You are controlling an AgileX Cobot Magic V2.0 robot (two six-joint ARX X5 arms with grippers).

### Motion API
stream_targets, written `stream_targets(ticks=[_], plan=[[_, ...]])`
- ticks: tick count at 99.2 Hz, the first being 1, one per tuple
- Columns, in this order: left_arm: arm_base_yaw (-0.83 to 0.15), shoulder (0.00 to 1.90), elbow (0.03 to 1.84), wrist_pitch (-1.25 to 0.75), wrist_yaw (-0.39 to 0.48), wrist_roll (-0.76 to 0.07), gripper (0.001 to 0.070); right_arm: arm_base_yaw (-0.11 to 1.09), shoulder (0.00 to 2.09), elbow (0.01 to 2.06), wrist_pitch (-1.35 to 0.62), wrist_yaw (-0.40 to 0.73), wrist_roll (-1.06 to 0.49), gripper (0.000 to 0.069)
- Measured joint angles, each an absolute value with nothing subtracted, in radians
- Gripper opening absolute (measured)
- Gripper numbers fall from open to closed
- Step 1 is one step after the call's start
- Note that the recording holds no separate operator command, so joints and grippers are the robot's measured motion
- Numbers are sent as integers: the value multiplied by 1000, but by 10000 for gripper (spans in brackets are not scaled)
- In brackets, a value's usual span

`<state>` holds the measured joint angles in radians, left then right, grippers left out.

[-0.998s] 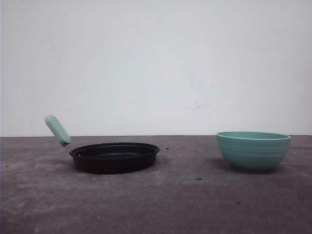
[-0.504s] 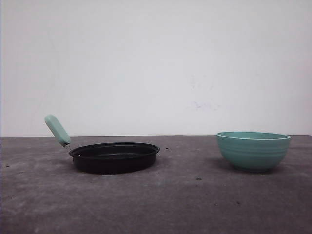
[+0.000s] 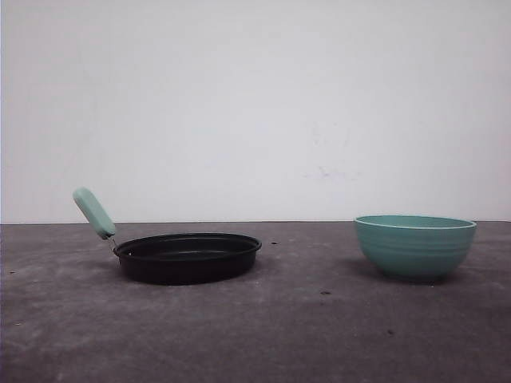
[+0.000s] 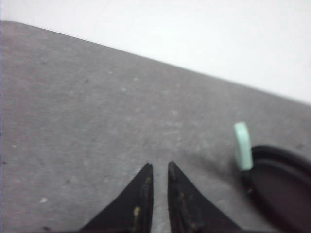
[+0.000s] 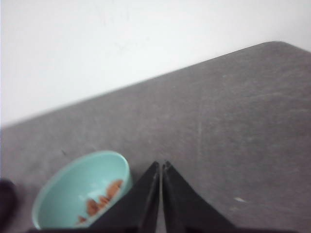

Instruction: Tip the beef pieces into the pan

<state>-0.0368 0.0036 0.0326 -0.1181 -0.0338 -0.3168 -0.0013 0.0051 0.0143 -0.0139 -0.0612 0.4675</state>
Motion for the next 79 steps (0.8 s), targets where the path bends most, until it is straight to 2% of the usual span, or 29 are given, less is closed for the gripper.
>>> stream_targets(ticks=[14,29,41,52,56,60,70,73,79], plan=[[-37,4,43,-125,1,-381,24,-1,6,19,17,-61,591,7],[-38,30,152,-103,4,-402,24,-1,60,105,-19,-56,682,7],[-38,97,268,-75,5,-408,24,-1,167,248,-45,-56,682,7],[-40,189,336,-79,22,-406,34,-1,295,392,-91,-88,604,7],[-40,218,353,-78,31,-403,79,-2,346,446,-114,-111,554,20],[-41,243,361,-71,39,-400,171,-1,387,487,-131,-131,514,77],[-44,296,362,-45,93,-393,458,4,459,546,-141,-168,455,354],[-45,313,362,-36,113,-391,507,7,473,550,-139,-174,446,410],[-53,347,362,-19,150,-392,555,15,488,549,-148,-181,435,467]])
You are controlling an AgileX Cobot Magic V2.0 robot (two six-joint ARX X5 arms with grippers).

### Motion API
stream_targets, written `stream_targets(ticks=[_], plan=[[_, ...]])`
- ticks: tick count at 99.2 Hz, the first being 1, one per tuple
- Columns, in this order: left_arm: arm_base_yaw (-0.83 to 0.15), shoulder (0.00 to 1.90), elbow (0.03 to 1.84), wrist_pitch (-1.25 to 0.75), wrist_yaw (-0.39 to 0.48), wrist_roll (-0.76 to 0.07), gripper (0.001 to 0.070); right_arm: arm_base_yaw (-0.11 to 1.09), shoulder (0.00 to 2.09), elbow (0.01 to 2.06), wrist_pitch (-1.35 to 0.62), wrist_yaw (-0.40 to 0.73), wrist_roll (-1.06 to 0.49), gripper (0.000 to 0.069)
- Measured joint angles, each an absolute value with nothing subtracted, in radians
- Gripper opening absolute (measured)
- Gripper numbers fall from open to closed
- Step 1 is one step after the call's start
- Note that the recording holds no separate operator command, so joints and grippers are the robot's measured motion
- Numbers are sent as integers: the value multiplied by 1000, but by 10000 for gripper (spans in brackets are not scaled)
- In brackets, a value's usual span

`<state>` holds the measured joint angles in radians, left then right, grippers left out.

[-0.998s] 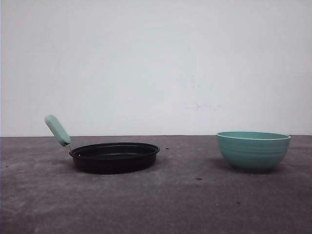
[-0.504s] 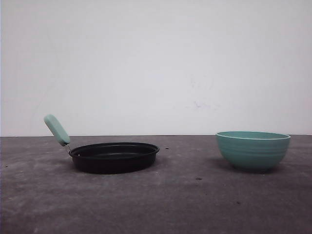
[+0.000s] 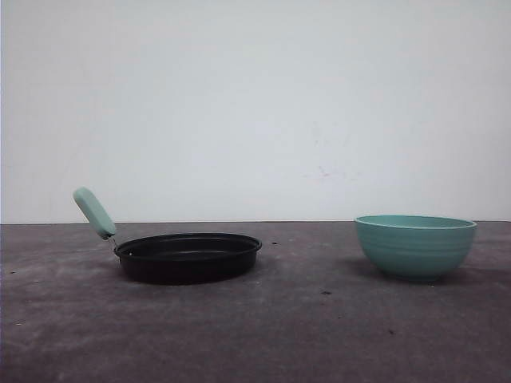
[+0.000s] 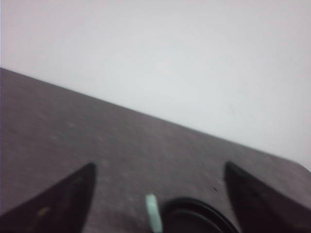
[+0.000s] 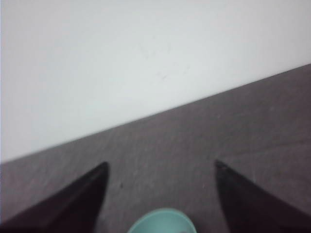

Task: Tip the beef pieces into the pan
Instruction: 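Reach the left gripper down and grasp the pan's pale green handle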

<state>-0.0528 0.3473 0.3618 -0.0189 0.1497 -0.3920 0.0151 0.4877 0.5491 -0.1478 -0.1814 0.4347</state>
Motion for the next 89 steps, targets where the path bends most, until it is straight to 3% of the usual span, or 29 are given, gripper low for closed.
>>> stream_targets(ticks=[32,58,89], plan=[[-144,635,362,38,181,-413,584,49,503,549,-136,-183,417,504],[-228,972,362,307,183,-442,584,79,512,549,-130,-183,417,504],[-234,1323,362,643,184,-479,584,112,512,549,-130,-182,417,504]])
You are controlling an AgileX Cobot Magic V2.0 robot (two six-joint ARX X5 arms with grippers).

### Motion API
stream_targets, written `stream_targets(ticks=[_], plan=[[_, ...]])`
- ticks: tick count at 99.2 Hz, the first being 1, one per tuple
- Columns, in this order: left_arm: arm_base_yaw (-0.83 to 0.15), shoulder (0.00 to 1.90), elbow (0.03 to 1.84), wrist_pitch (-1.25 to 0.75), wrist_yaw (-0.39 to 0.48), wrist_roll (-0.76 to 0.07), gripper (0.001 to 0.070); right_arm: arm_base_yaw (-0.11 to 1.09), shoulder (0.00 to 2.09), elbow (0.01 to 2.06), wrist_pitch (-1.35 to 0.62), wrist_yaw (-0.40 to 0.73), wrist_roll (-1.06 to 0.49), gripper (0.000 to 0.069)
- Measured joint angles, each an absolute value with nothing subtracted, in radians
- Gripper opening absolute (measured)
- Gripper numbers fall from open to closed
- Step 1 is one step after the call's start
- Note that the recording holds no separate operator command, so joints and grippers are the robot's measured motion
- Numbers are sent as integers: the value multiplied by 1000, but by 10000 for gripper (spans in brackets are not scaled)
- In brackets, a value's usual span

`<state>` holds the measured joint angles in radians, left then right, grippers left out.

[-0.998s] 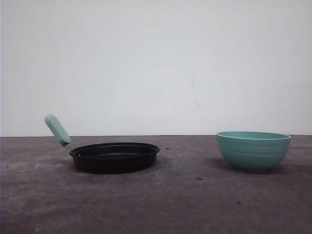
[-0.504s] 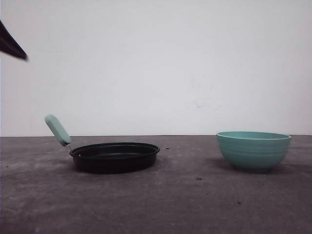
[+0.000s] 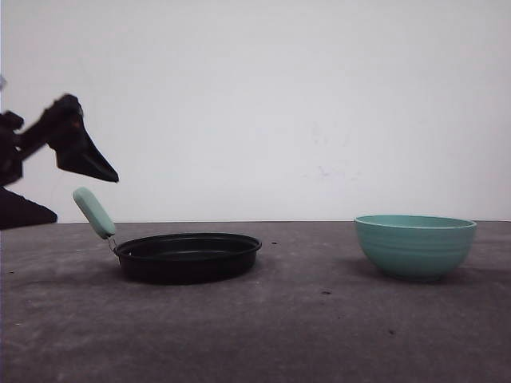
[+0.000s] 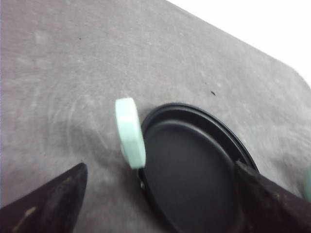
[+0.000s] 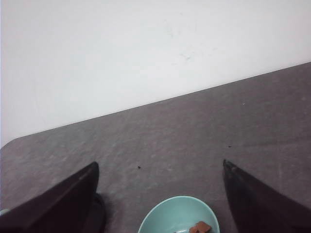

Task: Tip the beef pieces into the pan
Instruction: 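Reach the left gripper down and grasp the pan's pale green handle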

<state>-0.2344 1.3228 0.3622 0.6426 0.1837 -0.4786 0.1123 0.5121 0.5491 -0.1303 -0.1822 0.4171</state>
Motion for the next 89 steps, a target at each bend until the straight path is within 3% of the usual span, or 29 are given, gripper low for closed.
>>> stream_targets(ticks=[38,46,62,71,77,89], plan=[[-234,1573,522,706,183,-514,571,131,512,549,-130,-160,416,504],[-234,1597,548,693,183,-514,480,131,512,549,-131,-160,416,504],[-234,1612,555,689,182,-514,199,131,512,549,-132,-159,416,504],[-234,1621,555,682,181,-514,98,131,514,549,-132,-158,416,504],[-234,1623,555,684,182,-514,62,131,520,549,-136,-156,416,504],[-234,1622,555,686,213,-517,60,131,542,549,-163,-144,416,465]])
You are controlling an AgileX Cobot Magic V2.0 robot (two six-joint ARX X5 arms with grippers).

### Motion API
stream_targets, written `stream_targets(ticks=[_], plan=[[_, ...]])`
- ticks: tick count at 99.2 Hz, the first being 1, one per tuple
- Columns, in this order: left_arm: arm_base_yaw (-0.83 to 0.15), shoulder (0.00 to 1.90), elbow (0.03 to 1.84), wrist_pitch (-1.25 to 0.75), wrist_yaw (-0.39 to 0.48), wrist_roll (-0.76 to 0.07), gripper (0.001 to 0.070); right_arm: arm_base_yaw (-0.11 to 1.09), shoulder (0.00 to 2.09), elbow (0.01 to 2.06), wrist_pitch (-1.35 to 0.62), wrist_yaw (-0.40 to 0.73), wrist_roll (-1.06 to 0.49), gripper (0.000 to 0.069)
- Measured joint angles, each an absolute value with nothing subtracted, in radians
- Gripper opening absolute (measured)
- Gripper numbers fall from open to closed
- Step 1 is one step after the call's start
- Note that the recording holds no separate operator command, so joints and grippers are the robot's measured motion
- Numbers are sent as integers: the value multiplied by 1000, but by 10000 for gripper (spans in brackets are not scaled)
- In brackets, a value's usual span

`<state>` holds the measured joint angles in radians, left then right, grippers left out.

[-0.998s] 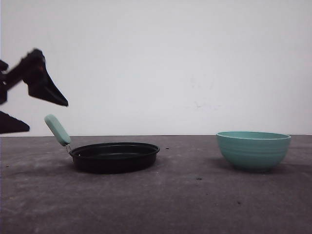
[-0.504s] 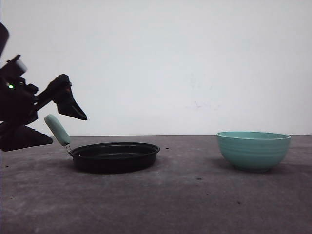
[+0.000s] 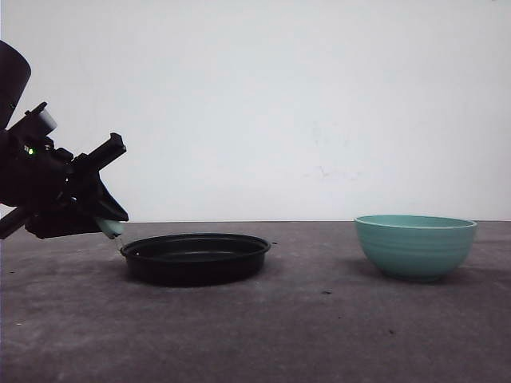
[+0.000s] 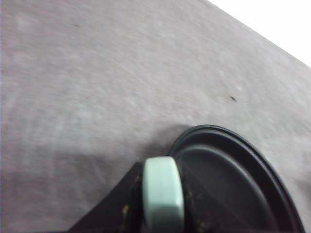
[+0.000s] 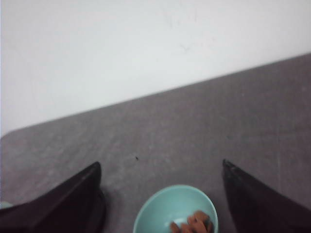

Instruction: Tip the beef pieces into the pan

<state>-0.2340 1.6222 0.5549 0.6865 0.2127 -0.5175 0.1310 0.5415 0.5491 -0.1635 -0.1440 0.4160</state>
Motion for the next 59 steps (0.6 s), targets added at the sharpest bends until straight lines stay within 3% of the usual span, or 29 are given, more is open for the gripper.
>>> stream_targets(ticks=[13,31,59], plan=[[-234,1581,554,671,264,-525,60,131,591,549,-196,-115,416,422],[-234,1371,554,625,353,-559,60,131,719,549,-191,-121,432,415],[-252,1003,554,332,416,-572,60,131,1039,570,-114,-214,453,415]])
